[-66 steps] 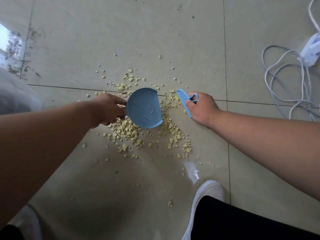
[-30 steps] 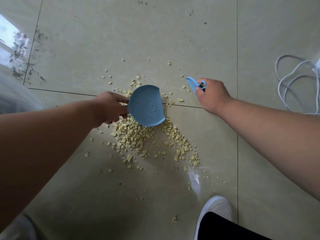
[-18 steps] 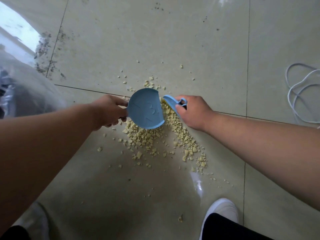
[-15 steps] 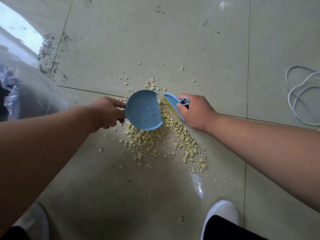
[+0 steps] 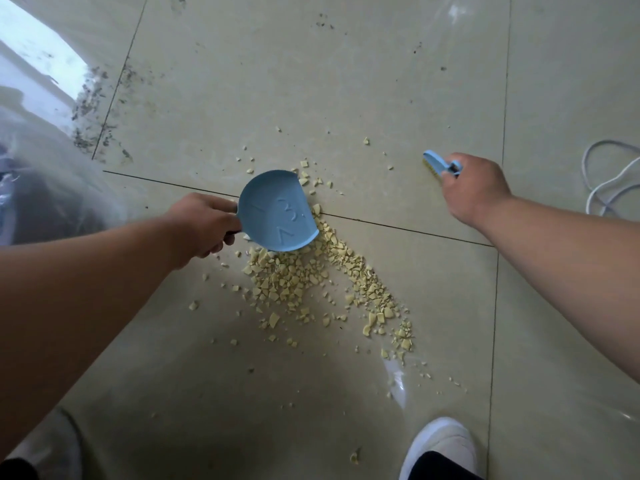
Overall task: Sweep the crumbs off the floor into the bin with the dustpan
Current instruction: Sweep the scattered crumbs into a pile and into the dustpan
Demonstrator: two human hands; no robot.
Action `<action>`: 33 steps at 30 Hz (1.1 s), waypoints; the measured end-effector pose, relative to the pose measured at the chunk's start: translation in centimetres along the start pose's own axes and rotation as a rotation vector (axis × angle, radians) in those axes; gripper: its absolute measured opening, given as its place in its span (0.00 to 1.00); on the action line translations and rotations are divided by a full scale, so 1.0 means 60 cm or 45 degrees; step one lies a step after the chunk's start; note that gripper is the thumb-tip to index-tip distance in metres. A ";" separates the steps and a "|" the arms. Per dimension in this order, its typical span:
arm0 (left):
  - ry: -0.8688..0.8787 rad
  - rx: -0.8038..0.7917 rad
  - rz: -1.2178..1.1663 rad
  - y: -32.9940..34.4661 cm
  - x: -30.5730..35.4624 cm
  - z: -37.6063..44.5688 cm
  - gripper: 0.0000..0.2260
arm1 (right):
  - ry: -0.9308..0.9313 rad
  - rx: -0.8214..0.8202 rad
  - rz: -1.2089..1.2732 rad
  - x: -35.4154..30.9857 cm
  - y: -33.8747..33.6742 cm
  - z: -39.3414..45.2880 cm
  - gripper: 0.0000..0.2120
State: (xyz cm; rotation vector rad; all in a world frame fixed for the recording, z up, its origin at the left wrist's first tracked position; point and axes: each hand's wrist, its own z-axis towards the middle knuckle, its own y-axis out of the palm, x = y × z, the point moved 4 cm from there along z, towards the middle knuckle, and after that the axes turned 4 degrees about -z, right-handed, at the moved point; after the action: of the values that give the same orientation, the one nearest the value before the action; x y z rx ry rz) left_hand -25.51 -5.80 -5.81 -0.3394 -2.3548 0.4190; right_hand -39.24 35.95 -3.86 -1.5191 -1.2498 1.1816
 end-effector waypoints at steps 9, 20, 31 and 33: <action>-0.045 0.062 -0.058 -0.022 -0.015 0.007 0.09 | -0.244 -0.127 0.077 -0.136 0.046 -0.004 0.08; -0.007 0.036 -0.117 -0.051 -0.038 -0.017 0.08 | -0.547 -0.356 0.147 -0.244 0.083 -0.140 0.13; 0.037 0.022 -0.140 -0.065 -0.055 -0.043 0.08 | -0.505 -0.440 0.316 -0.233 0.052 -0.177 0.12; 0.037 0.036 -0.151 -0.065 -0.055 -0.040 0.07 | -0.398 -0.299 0.315 -0.204 0.035 -0.144 0.10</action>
State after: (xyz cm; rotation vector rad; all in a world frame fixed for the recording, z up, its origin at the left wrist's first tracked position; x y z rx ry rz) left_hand -21.97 -10.05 -4.63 -0.1897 -2.3245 0.3874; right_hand -31.17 23.27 -1.99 -1.7473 -1.4788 1.5222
